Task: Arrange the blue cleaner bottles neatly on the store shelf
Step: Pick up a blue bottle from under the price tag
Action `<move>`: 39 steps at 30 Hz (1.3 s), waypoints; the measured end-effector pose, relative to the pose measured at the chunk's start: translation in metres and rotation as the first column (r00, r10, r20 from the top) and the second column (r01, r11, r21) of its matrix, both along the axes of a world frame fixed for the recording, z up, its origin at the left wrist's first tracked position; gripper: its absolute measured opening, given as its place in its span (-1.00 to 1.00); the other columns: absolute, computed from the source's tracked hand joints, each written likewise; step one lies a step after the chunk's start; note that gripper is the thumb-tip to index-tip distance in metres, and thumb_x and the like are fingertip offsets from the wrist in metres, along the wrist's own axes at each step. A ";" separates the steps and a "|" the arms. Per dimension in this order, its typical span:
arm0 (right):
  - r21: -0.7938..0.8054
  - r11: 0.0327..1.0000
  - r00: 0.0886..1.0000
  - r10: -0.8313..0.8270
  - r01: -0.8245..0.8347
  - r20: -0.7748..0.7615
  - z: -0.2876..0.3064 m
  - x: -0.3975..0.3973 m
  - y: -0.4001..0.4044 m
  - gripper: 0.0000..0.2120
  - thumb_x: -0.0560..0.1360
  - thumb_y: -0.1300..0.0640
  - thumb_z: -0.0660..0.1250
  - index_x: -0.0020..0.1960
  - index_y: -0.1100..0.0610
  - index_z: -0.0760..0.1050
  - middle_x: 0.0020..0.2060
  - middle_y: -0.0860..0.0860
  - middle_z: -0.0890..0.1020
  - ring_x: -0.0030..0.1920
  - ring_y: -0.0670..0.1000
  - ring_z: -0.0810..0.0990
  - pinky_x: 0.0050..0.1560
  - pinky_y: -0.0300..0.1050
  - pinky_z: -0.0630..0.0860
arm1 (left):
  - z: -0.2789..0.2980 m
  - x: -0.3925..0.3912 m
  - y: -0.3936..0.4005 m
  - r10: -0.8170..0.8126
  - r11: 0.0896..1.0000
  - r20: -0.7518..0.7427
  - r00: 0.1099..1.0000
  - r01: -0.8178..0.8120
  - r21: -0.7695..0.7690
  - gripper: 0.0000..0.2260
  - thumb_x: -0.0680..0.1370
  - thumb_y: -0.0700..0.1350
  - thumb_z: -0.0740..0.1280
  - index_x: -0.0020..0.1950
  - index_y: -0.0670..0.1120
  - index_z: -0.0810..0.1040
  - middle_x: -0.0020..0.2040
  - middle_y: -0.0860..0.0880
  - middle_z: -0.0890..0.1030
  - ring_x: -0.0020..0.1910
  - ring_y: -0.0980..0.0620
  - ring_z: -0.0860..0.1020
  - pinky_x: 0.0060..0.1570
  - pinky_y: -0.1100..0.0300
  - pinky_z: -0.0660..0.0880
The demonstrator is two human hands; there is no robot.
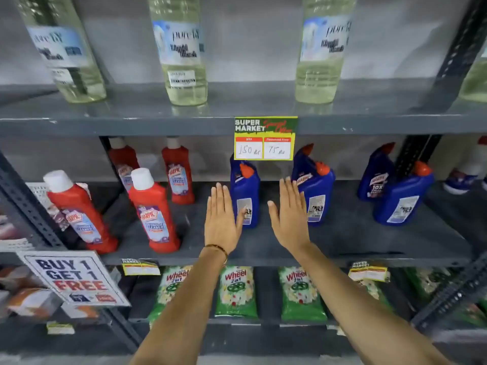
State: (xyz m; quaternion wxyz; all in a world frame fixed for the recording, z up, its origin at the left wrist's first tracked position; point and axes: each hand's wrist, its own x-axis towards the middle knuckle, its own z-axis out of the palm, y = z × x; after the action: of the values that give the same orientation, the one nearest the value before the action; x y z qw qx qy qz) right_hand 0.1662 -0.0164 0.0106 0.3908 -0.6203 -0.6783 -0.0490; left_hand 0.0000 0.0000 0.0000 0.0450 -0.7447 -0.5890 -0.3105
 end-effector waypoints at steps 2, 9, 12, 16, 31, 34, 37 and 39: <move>-0.090 0.996 0.999 0.007 -0.010 -0.034 -0.012 0.001 0.018 -0.46 0.59 0.01 0.08 0.48 0.23 0.08 0.49 0.19 0.20 0.51 0.16 0.10 0.50 0.16 0.07 | -0.011 0.002 0.013 -0.001 0.997 0.039 0.999 0.005 -0.082 -0.40 0.59 0.07 0.01 0.48 -0.22 -0.15 0.53 -0.21 -0.06 0.52 -0.10 -0.12 0.45 0.14 -0.20; -0.337 0.920 0.958 0.113 -0.201 -0.262 -0.041 -0.006 0.071 -0.39 0.57 -0.03 0.14 0.50 0.20 0.01 0.51 0.15 0.15 0.52 0.13 0.09 0.47 0.03 0.11 | -0.036 0.003 0.057 -0.025 0.928 0.151 0.988 0.079 -0.365 -0.32 0.55 -0.02 0.22 0.49 -0.19 -0.13 0.54 -0.16 -0.06 0.52 -0.09 -0.01 0.47 0.05 0.11; -0.377 0.880 0.914 0.138 -0.289 -0.381 -0.041 -0.010 0.082 -0.37 0.54 0.00 0.21 0.49 0.18 0.04 0.48 0.15 0.23 0.47 0.13 0.23 0.42 0.03 0.22 | -0.036 0.004 0.070 0.027 0.889 0.249 0.968 0.090 -0.449 -0.23 0.48 -0.09 0.35 0.49 -0.16 -0.11 0.54 -0.15 0.01 0.48 -0.13 0.14 0.38 -0.04 0.28; -0.371 0.835 0.842 0.182 -0.405 -0.508 -0.038 -0.011 0.093 -0.43 0.51 0.08 0.29 0.45 0.14 0.17 0.34 0.15 0.46 0.28 0.13 0.49 0.23 0.08 0.49 | -0.035 0.004 0.088 0.068 0.860 0.468 0.881 0.186 -0.475 -0.21 0.36 -0.17 0.47 0.46 -0.12 0.09 0.38 -0.17 0.40 0.30 -0.17 0.42 0.21 0.01 0.42; -0.319 0.821 0.690 0.121 -0.473 -0.713 -0.019 -0.013 0.103 -0.55 0.44 0.16 0.39 0.29 0.19 0.39 0.22 0.16 0.57 0.18 0.10 0.57 0.19 0.11 0.53 | -0.024 -0.006 0.109 0.116 0.840 0.705 0.700 0.310 -0.445 -0.53 0.21 -0.26 0.56 0.02 -0.15 0.43 0.05 -0.19 0.61 -0.07 -0.10 0.59 -0.07 0.06 0.57; -0.283 0.823 0.660 0.140 -0.492 -0.739 -0.009 -0.012 0.104 -0.55 0.45 0.20 0.37 0.31 0.21 0.37 0.23 0.17 0.56 0.20 0.12 0.56 0.20 0.08 0.52 | -0.013 -0.009 0.108 0.064 0.849 0.712 0.700 0.336 -0.407 -0.56 0.20 -0.23 0.57 -0.02 -0.12 0.47 -0.01 -0.12 0.63 -0.18 0.03 0.58 -0.26 0.31 0.53; -0.263 0.840 0.646 0.129 -0.474 -0.753 -0.007 -0.016 0.101 -0.54 0.47 0.18 0.36 0.33 0.17 0.35 0.23 0.15 0.55 0.22 0.10 0.54 0.22 0.08 0.51 | -0.008 -0.009 0.100 0.063 0.877 0.677 0.733 0.283 -0.389 -0.56 0.17 -0.17 0.59 -0.03 -0.19 0.53 -0.03 -0.18 0.64 -0.17 -0.06 0.59 -0.21 0.13 0.52; -0.261 0.851 0.647 0.115 -0.456 -0.754 -0.005 -0.025 0.099 -0.47 0.43 0.10 0.40 0.35 0.10 0.33 0.24 0.10 0.54 0.23 0.07 0.52 0.20 0.01 0.50 | -0.007 -0.004 0.092 0.081 0.909 0.599 0.797 0.188 -0.372 -0.57 0.16 -0.10 0.59 -0.09 -0.17 0.50 -0.09 -0.16 0.61 -0.20 -0.07 0.55 -0.27 0.14 0.44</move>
State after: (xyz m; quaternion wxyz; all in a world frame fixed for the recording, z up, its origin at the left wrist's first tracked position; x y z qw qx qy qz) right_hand 0.1414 0.0825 0.0061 0.4788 -0.5410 -0.5571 0.4096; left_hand -0.0038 0.0920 -0.0066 -0.3118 -0.6162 -0.6026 -0.3999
